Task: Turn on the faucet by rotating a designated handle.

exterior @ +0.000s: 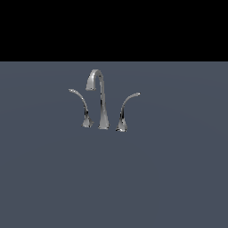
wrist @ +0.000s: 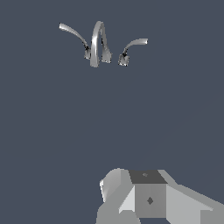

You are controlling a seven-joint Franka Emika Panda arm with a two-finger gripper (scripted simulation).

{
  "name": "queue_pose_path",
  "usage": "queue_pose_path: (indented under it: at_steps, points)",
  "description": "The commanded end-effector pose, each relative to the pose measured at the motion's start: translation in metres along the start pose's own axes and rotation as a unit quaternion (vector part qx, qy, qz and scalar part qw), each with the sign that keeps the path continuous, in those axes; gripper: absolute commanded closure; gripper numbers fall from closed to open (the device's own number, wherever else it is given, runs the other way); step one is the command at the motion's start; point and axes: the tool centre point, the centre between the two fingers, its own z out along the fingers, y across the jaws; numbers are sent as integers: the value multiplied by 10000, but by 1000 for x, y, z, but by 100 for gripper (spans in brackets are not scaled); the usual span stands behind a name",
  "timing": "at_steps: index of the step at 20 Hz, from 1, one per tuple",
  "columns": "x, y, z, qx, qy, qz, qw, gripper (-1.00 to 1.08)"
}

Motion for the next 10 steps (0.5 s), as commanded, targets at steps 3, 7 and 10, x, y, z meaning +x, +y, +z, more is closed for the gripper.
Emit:
queue_pose_path:
  at_steps: [3,7,10]
  points:
    - [0,0,0,0,0,12,10000,108]
    - [4,-3,4,1,1,109,9999,108]
    - [8,-6,9,1,3,246,9997,108]
